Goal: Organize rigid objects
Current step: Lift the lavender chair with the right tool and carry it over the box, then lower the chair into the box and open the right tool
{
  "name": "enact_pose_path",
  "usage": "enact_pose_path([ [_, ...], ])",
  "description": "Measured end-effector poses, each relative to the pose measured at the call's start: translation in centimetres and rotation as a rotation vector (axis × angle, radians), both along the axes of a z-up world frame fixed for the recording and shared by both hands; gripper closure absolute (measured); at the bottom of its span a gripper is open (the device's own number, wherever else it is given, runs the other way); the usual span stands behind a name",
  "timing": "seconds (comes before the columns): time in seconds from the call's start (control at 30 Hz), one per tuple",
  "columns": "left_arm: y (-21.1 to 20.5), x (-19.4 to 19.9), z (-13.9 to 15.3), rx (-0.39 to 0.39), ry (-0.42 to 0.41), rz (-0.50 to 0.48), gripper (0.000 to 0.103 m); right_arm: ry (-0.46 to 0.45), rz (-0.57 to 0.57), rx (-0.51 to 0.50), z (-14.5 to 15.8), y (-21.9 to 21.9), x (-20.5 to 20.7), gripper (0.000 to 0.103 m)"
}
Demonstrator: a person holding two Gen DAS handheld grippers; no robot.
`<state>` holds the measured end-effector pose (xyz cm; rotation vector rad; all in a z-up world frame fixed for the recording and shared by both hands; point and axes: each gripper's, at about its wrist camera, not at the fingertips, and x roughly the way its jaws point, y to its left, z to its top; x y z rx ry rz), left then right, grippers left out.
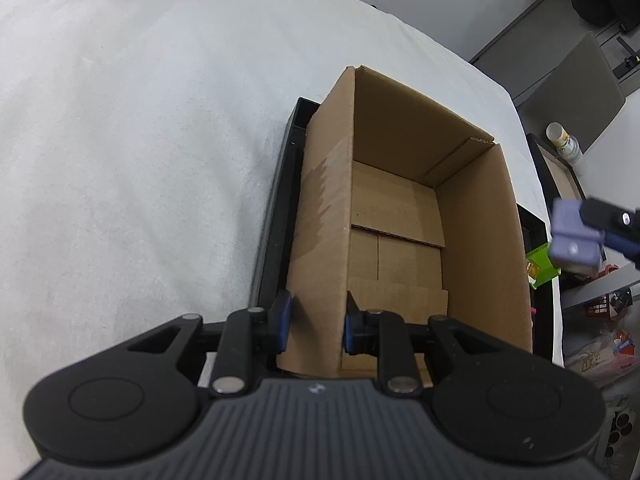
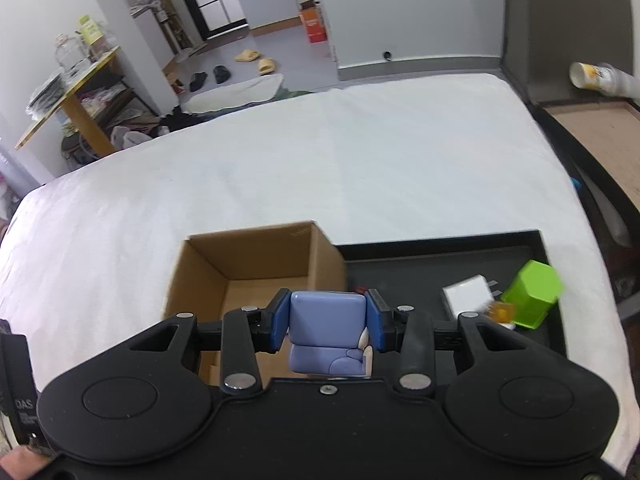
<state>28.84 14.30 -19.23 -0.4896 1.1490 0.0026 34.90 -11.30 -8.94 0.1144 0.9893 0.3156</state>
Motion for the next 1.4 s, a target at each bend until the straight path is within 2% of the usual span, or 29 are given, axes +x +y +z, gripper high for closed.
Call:
enact_pose_path([
  [0.47,0.0,-0.1,-0.1,-0.003,-0.007,-0.024,0.079,0.0,0.122,0.007,-1.3,5.9,0.6,0.064],
  [0.77,0.2,0.0,-0.3,-0.017,-0.011,-0.025,0.079,0.016,0.155,-0.023,-3.9,8.6,1.4,0.064],
  [1.07,0.3,0.0,-0.3,-0.027,-0.011,-0.026,0.079,0.036,0.15,-0.009,-5.1,9.7,2.1,0.064],
  [1.23,0.4,-0.1,-0.4,-0.026,-0.014,-0.024,0.079,0.035,0.141,0.048,-4.8,9.9,2.7,0.06],
  [1.4,0.3,-0.2,-0.3,-0.023,-0.019,-0.026,0.079,0.036,0.137,0.043,-4.3,9.0,2.3,0.06],
])
